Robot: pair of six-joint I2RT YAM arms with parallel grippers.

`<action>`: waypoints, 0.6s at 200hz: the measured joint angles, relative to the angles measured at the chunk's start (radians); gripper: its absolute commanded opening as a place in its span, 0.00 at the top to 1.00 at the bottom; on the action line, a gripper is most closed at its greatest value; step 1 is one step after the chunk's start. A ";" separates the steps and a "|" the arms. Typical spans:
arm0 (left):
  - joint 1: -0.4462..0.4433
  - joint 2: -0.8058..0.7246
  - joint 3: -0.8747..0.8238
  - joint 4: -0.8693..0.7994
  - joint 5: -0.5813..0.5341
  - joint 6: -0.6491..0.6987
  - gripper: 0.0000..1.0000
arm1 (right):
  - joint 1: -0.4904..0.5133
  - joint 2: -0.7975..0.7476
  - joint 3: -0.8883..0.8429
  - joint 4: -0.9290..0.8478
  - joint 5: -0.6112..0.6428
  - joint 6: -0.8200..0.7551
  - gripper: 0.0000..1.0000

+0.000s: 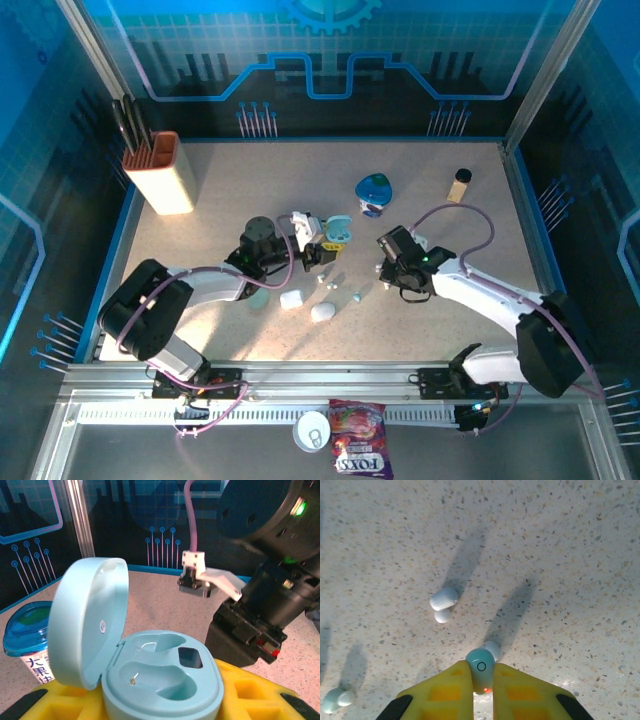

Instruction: Insert wireless bluetooth earbuds into charging case

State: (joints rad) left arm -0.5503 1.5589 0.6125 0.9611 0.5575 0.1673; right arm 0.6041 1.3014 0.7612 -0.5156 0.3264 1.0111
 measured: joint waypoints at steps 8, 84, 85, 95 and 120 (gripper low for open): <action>-0.002 0.002 0.000 0.000 -0.002 0.001 0.63 | 0.000 -0.017 0.000 0.000 -0.001 -0.003 0.86; -0.003 0.032 0.003 -0.015 -0.023 0.021 0.63 | 0.060 -0.191 0.040 -0.008 0.000 -0.056 0.86; -0.003 0.032 0.003 -0.016 -0.023 0.022 0.63 | 0.061 -0.192 0.041 -0.008 0.000 -0.056 0.86; -0.003 0.033 0.004 -0.015 -0.023 0.024 0.63 | 0.076 -0.206 0.062 -0.006 -0.001 -0.066 0.86; -0.003 0.042 0.004 -0.015 -0.023 0.027 0.63 | 0.114 -0.225 0.116 0.009 -0.005 -0.089 0.86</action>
State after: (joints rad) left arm -0.5529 1.6012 0.6167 0.9459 0.5343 0.1944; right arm 0.7181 1.0760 0.8768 -0.5068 0.3214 0.9218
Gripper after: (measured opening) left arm 0.380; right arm 0.148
